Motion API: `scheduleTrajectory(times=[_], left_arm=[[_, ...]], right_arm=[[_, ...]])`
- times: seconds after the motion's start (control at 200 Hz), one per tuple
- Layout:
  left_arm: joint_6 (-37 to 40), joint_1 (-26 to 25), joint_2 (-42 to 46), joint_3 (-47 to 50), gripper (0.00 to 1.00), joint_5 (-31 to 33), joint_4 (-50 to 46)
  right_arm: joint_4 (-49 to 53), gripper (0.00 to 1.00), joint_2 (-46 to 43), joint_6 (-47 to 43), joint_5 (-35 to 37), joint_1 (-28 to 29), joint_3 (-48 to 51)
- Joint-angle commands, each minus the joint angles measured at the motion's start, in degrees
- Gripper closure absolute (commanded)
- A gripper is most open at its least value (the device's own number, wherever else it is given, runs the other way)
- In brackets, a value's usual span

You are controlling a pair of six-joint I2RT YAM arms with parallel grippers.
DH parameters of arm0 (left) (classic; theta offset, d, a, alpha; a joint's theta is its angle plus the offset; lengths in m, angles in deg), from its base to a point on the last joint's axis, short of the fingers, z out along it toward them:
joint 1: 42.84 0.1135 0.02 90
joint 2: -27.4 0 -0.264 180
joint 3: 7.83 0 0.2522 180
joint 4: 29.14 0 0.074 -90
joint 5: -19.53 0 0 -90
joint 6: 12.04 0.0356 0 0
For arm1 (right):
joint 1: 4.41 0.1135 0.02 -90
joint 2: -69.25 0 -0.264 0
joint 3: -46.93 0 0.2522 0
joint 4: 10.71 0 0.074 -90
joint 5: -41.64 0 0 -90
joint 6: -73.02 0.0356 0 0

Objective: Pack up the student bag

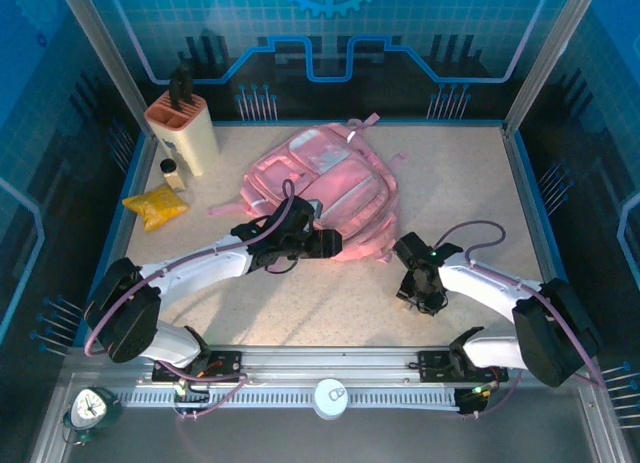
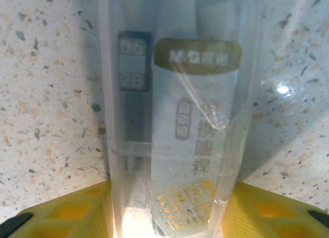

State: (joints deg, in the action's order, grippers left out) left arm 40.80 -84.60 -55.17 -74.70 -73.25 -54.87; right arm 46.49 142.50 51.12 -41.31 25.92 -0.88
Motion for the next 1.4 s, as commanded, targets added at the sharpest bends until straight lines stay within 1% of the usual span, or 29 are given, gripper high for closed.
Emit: scheduleTrajectory(times=[0.0,0.125,0.215,0.31,0.41,0.535,0.66,0.79,0.891,0.956,1.046,1.091,1.216,1.306,1.396], left_arm=[[0.8,0.0,0.1,-2.4,0.32,1.1,-2.4],[2.7,-0.1,0.7,-4.0,0.32,3.1,-4.0],[6.5,0.0,0.8,-5.9,0.32,4.8,-5.3],[13.0,-0.1,-0.7,-9.8,0.32,7.6,-7.9],[21.1,0.0,-3.5,-13.7,0.31,9.2,-9.2],[28.8,-0.1,-8.3,-19.5,0.28,13.9,-11.6],[35.0,-0.1,-11.8,-22.5,0.24,13.7,-11.3],[38.3,0.0,-16.5,-27.8,0.19,14.4,-16.1],[40.2,0.0,-19.4,-29.0,0.17,15.0,-15.3],[40.6,0.0,-21.0,-30.2,0.15,16.4,-14.8],[42.2,-0.2,-23.1,-31.6,0.14,14.7,-14.2],[42.8,-0.1,-24.4,-32.0,0.14,14.9,-14.1],[42.5,-0.2,-27.8,-34.0,0.14,20.4,-13.6],[42.7,-0.2,-28.6,-33.4,0.15,22.2,-11.5],[43.3,-0.2,-29.6,-33.5,0.15,20.3,-10.9]], right_arm=[[-1.9,0.56,-1.4,-1.4,-0.1,-0.1,0.3],[0.7,0.57,-3.7,-5.0,1.5,-0.2,-1.7],[2.1,0.57,-5.9,-8.7,2.4,-0.2,-3.4],[4.2,0.55,-7.6,-12.2,3.3,-0.3,-5.8],[4.6,0.54,-8.3,-16.5,2.1,-0.8,-8.1],[4.7,0.53,-7.9,-21.8,-0.5,-1.9,-10.2],[4.6,0.52,-6.9,-26.2,-3.2,-3.7,-11.5],[3.8,0.52,-6.5,-30.2,-4.4,-4.9,-13.0],[3.2,0.51,-6.3,-31.7,-5.7,-6.3,-13.7],[2.3,0.51,-6.2,-32.4,-6.9,-7.2,-13.6],[1.1,0.51,-5.8,-33.2,-7.8,-8.2,-13.4],[0.3,0.51,-5.4,-33.5,-8.5,-8.8,-13.4],[-1.7,0.52,-4.3,-34.3,-9.8,-9.4,-13.3],[-2.9,0.52,-2.9,-34.8,-10.5,-9.4,-13.9],[-3.5,0.53,-1.2,-35.5,-11.0,-9.5,-15.0]])
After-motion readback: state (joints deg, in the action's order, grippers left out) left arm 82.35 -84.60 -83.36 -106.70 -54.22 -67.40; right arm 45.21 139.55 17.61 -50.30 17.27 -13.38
